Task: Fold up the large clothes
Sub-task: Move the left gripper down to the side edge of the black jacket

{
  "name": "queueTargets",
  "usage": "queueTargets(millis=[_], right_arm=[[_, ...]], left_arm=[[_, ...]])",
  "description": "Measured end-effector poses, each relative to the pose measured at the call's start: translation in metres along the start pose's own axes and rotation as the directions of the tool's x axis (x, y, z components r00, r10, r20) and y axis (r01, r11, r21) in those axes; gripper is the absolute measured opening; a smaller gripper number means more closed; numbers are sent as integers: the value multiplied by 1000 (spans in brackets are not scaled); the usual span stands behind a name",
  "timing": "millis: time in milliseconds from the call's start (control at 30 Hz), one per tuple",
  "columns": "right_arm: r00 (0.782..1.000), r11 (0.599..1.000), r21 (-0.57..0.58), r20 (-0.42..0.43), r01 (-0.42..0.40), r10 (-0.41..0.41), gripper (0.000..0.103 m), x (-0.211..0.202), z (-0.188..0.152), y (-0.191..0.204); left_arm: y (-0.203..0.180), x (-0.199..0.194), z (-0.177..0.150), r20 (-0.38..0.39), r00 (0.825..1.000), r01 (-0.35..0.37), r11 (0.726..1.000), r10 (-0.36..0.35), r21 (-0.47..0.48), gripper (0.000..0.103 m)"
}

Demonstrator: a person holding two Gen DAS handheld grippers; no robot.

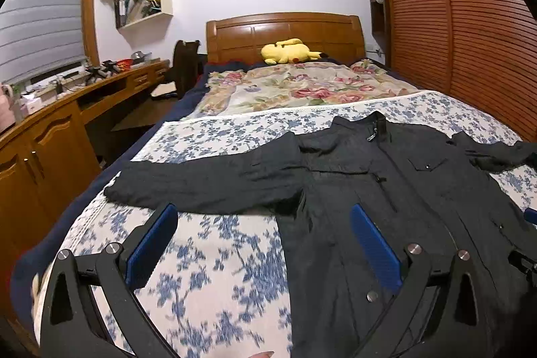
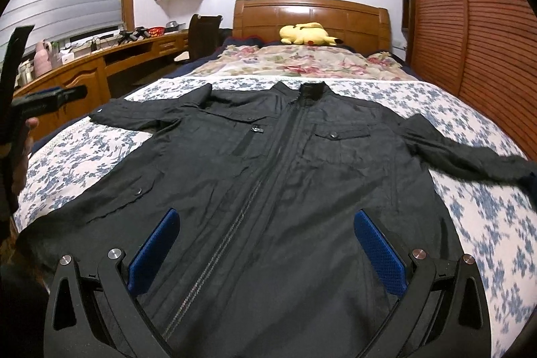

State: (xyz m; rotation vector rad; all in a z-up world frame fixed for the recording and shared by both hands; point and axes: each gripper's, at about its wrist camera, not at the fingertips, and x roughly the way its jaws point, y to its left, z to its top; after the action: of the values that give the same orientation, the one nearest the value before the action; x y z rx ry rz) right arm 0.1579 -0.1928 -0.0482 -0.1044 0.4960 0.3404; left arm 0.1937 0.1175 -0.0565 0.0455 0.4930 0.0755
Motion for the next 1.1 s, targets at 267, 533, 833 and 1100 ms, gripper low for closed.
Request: queueTargets(millis=[267,533,833,1100], right_arm=[[1000,998,-62,-16,-24,23,103,34,16,14],[997,989,-141,-59,-49,41,103,61,23,28],[993,983,-173,-111,-58,39,103,87,26,29],[987,985,-158,-153,-65,41,103,100,24,24]], left_arm=[[31,51,24,-40,999,17,1000,-18,-16,103],[75,110,21,-123,992,1,997,-11,-81,103],[102,169,-6,-266,962,11,975,-71,-221,103],[109,203,-22,-350,927,22,950,-136,-311,90]])
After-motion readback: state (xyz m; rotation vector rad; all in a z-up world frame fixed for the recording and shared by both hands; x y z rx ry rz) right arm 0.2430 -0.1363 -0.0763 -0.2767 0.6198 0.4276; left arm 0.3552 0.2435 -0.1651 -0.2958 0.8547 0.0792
